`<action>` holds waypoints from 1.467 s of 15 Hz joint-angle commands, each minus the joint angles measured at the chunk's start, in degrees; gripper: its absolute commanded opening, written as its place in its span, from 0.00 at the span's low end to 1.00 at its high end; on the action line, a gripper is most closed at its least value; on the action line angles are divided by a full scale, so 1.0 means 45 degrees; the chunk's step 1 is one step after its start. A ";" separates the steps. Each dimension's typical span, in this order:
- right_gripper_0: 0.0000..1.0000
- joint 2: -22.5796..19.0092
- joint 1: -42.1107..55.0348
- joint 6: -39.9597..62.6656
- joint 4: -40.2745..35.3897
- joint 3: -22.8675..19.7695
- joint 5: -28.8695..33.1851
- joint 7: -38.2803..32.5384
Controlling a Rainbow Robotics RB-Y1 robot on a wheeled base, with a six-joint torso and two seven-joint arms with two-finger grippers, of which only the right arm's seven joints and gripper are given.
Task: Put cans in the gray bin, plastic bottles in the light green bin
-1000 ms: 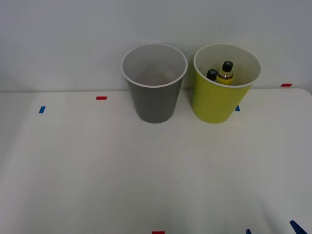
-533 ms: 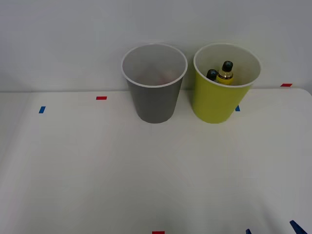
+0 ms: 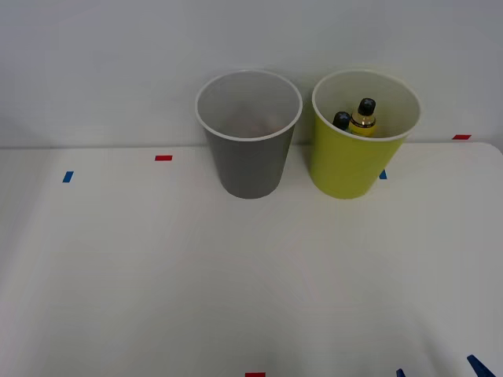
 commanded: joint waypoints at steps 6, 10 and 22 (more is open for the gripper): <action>1.00 0.0000 0.0000 0.0000 0.0000 0.0000 0.0001 -0.0001; 1.00 0.0000 0.0000 0.0000 0.0000 0.0000 0.0001 -0.0001; 1.00 0.0000 0.0000 0.0000 0.0000 0.0000 0.0001 -0.0001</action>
